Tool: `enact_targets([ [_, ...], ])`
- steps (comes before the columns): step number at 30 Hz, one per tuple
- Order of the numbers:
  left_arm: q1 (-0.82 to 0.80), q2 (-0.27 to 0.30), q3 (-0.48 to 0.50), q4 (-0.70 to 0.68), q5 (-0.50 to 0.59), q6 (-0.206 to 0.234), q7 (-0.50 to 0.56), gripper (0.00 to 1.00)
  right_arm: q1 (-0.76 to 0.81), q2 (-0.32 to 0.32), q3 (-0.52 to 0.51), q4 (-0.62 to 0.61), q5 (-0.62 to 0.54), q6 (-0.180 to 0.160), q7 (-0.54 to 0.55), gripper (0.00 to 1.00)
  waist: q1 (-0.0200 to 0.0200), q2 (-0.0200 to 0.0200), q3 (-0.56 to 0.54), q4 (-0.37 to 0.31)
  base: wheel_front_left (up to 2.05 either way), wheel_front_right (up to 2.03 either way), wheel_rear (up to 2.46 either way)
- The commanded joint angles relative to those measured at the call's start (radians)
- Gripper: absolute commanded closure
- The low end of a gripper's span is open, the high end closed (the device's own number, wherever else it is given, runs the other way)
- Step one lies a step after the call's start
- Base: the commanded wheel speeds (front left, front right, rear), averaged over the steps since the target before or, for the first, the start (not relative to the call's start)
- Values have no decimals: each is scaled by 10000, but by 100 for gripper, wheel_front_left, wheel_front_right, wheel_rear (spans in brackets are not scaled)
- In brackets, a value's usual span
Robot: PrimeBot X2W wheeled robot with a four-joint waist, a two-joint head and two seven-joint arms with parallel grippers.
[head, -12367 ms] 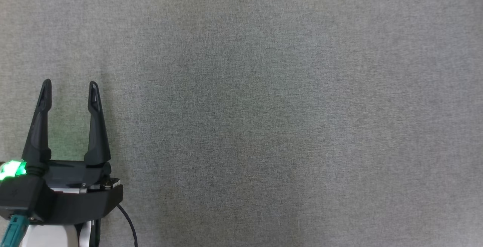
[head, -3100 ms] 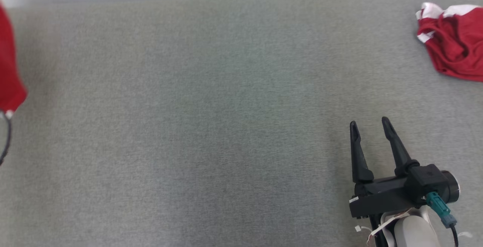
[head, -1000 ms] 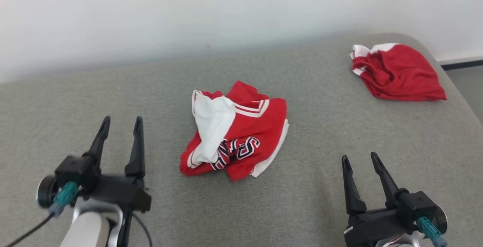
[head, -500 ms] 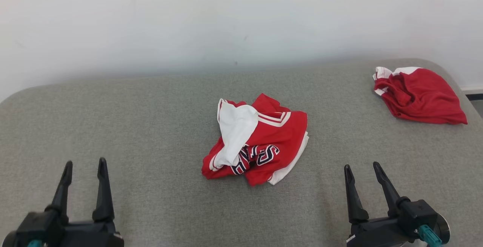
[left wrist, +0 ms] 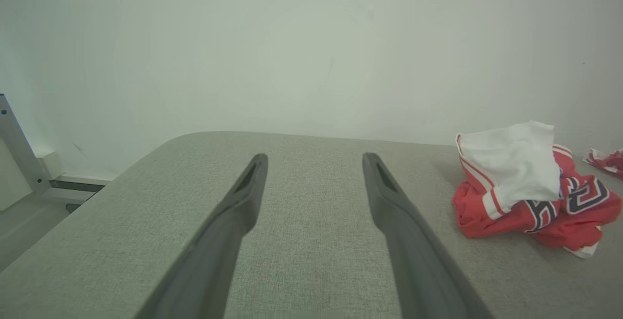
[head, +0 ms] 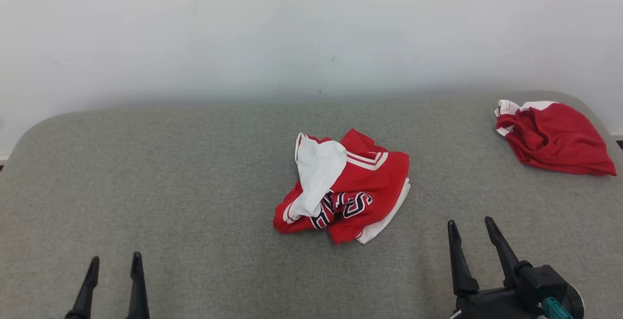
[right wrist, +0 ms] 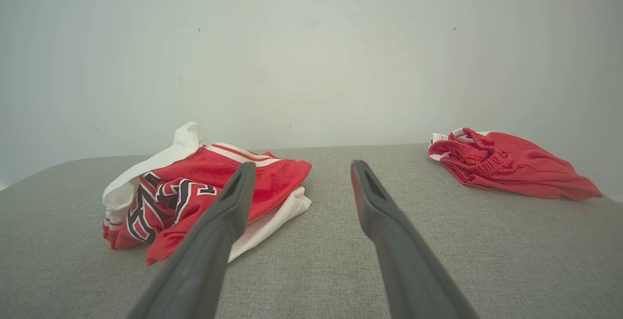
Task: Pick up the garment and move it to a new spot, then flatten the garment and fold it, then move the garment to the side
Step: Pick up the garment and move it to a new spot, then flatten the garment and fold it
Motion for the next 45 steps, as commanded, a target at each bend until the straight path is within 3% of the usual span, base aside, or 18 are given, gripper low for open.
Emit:
enact_targets([
  [1, 59, -58, -8, 40, 22, -58, -29, 0, 104, 18, -22, 7, -30, -29, -1, 0, 0, 0, -30, 35, 0, 0, 0],
  [12, 198, -35, -196, 675, 516, -260, -30, 0, 196, 18, -80, 123, -74, -29, -1, 0, 0, 0, -86, 112, 0, 0, 0],
  [45, 319, -123, 24, 572, 863, -346, -30, 0, 325, 18, -80, 500, 42, -29, -1, 0, 0, 0, -110, 108, 0, 0, 0],
])
